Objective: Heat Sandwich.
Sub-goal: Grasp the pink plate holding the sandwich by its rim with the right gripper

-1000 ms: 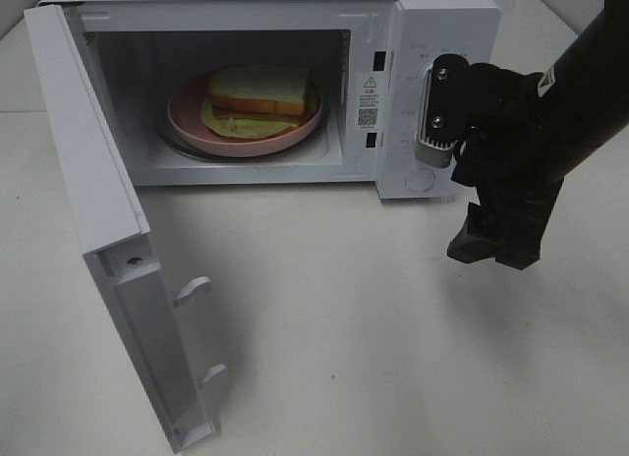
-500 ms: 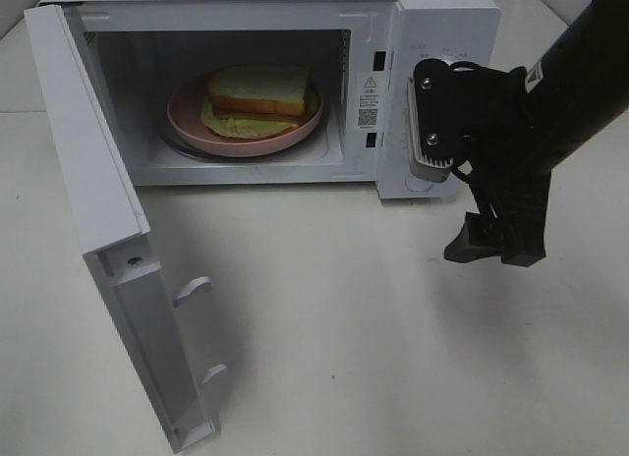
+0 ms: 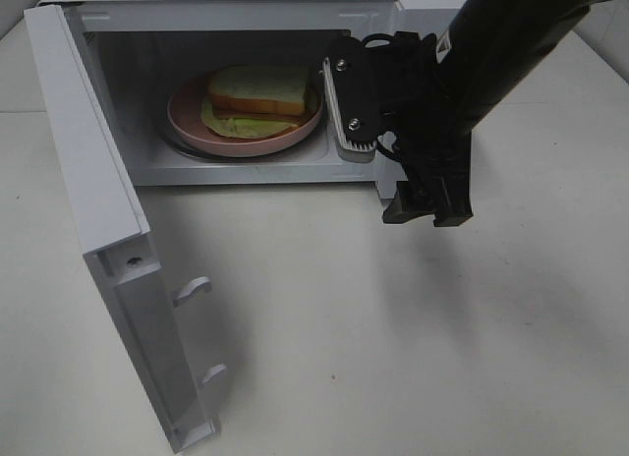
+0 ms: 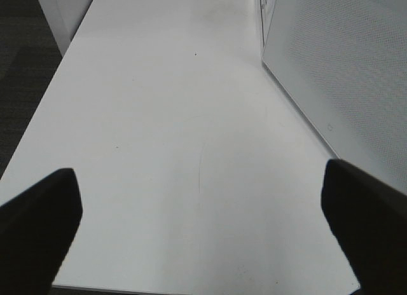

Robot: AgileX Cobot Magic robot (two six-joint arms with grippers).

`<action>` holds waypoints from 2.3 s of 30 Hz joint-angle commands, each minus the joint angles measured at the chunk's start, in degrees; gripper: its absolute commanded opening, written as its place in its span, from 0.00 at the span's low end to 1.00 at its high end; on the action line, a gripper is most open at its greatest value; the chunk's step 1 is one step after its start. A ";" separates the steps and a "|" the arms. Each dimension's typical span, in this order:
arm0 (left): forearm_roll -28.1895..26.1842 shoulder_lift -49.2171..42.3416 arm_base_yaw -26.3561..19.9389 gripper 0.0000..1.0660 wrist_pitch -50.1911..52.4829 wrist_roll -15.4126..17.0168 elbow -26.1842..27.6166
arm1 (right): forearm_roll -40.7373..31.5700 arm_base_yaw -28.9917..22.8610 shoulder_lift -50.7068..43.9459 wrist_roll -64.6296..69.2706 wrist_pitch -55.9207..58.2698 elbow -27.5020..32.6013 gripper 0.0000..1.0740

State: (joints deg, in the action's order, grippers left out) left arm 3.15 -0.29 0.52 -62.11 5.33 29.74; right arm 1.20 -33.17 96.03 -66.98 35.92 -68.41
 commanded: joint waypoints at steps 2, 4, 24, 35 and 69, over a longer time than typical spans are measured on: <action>-0.17 -0.92 0.23 0.92 0.69 0.00 0.00 | 2.52 -1.72 3.09 1.66 0.11 -3.78 0.81; -0.17 -0.92 0.23 0.92 0.69 0.00 0.00 | 3.21 -2.01 3.72 2.01 0.06 -4.58 0.81; -0.17 -0.92 0.23 0.92 0.69 0.00 0.00 | 4.87 -3.67 17.48 4.53 -1.03 -19.31 0.78; -0.17 -0.92 0.23 0.92 0.69 0.00 0.00 | 4.87 -3.67 25.78 5.90 -2.23 -27.62 0.77; -0.17 -0.92 0.23 0.92 0.69 0.00 0.00 | 9.11 -2.81 42.28 11.06 -1.55 -45.09 0.65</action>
State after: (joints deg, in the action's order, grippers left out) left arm 3.15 -0.29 0.52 -62.11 5.33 29.74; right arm 10.54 -36.15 138.03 -56.55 33.00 -113.45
